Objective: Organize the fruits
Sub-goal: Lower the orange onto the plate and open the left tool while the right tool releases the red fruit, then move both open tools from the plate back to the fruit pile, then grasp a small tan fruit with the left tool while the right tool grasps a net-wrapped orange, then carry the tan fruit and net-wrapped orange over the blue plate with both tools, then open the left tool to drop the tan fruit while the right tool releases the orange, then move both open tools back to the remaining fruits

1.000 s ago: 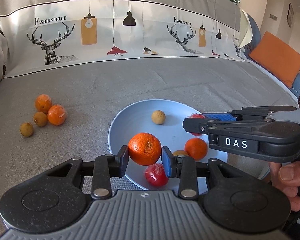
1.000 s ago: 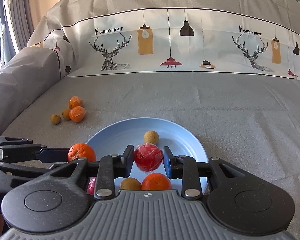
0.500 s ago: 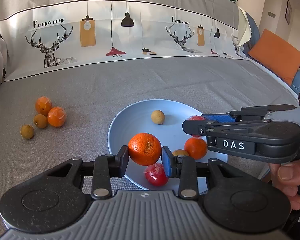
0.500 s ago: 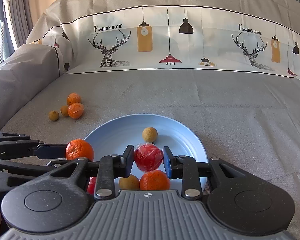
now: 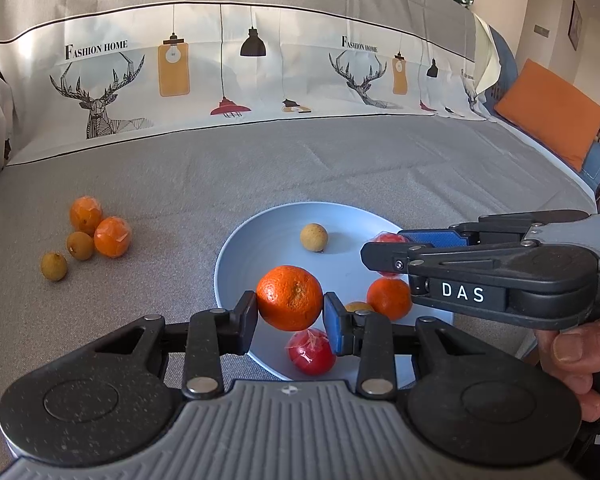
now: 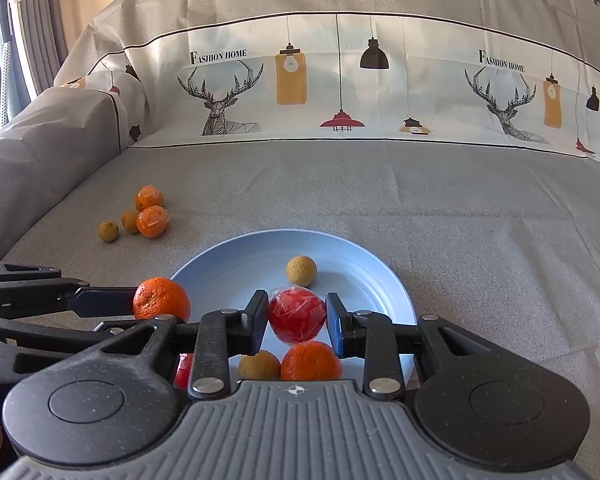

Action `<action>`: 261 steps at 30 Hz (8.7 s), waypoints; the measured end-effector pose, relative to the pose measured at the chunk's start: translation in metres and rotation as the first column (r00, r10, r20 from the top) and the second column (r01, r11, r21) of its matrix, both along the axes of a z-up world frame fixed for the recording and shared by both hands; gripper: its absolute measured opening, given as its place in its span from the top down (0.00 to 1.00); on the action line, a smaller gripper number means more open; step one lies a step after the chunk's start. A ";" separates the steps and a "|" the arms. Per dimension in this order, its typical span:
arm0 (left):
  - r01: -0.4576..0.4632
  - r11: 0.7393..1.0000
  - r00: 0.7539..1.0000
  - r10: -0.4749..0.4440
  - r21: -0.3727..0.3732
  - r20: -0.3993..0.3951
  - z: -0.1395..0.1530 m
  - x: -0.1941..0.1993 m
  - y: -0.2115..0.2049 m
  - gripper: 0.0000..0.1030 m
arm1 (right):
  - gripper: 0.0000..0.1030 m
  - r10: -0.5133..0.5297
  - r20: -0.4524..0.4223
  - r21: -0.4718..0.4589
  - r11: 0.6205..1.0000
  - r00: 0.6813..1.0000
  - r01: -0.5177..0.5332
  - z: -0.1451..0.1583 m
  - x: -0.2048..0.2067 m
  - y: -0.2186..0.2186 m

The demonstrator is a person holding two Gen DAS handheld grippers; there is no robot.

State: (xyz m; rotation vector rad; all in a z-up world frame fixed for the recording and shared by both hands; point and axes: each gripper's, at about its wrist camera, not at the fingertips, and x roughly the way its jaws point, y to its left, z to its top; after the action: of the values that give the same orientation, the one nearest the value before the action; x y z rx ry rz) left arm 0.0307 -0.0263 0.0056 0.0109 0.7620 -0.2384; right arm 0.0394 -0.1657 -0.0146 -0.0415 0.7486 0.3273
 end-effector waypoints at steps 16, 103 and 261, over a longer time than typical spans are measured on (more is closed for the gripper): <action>-0.001 1.000 1.000 0.002 -0.027 0.011 0.002 0.000 0.005 0.60 | 0.67 -0.012 -0.008 -0.001 1.000 1.000 0.012 0.001 0.001 0.000; -0.595 0.725 0.804 0.538 -0.348 -0.252 -0.014 0.070 0.213 0.70 | 0.74 0.141 -0.014 0.184 0.973 0.990 -0.136 0.002 0.078 0.146; -0.474 0.880 0.877 0.469 -0.025 -0.110 -0.029 0.108 0.157 0.72 | 0.53 0.079 -0.054 0.248 0.967 0.995 -0.063 0.021 0.016 0.055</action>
State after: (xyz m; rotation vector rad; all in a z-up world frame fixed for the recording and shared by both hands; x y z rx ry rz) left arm 0.1391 0.1304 -0.0230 -0.2374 0.8356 0.2108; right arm 0.0557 -0.1104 0.0062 0.1781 0.7656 0.4899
